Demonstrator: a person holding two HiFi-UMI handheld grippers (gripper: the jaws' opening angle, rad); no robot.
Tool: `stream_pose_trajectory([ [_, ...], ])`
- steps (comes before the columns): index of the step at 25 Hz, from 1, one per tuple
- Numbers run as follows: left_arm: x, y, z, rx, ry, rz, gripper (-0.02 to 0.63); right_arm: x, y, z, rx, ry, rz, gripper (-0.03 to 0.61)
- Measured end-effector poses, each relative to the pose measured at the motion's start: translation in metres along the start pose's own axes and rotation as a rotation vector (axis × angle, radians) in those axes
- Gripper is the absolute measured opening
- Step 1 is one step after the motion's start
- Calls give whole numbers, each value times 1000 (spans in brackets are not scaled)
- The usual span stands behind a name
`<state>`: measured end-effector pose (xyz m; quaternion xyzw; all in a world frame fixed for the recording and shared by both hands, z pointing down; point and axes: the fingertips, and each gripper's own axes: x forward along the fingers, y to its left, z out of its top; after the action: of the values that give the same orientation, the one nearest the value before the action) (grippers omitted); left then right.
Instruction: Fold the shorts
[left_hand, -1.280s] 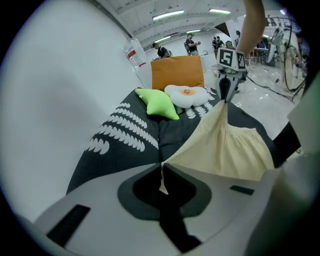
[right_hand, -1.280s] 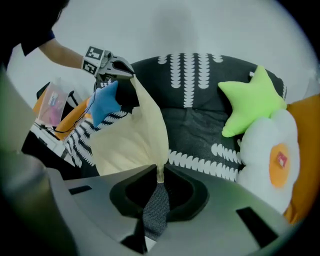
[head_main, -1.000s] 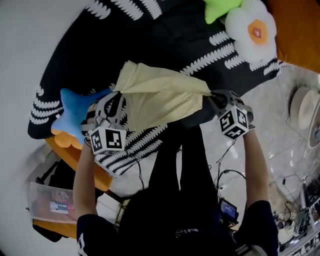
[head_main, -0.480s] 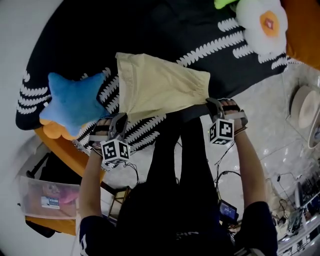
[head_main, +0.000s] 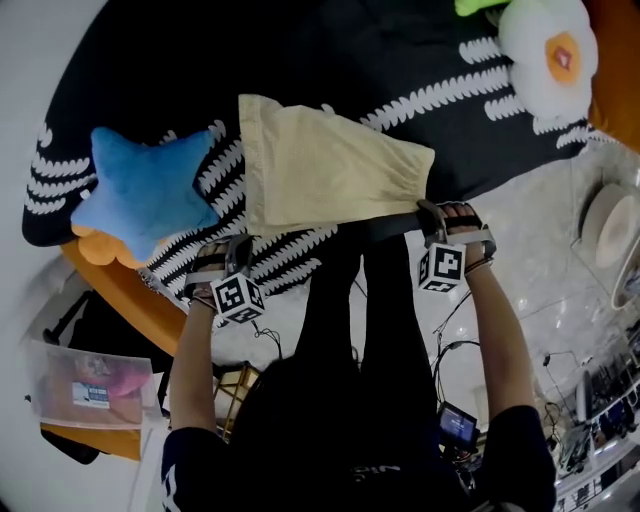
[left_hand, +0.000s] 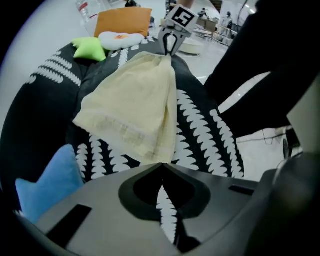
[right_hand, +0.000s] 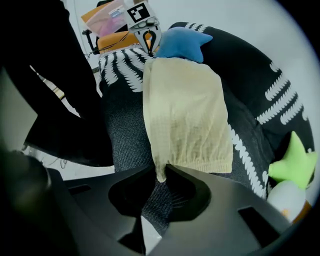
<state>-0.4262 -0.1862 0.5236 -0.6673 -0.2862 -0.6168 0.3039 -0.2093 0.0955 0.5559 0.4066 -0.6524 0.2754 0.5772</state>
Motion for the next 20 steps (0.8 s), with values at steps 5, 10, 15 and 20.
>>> stream_pose_trajectory([
  [5, 0, 25, 17, -419, -66, -15, 10, 4, 34, 3, 60, 30, 134, 347],
  [10, -10, 46, 40, -731, -173, -58, 176, -20, 38, 19, 213, -37, 83, 389],
  [15, 13, 58, 33, -972, -110, -123, 159, -23, 42, 24, 298, -52, 89, 360],
  [20, 24, 50, 25, -961, -28, -100, 26, -18, 26, 29, 446, -60, 79, 334],
])
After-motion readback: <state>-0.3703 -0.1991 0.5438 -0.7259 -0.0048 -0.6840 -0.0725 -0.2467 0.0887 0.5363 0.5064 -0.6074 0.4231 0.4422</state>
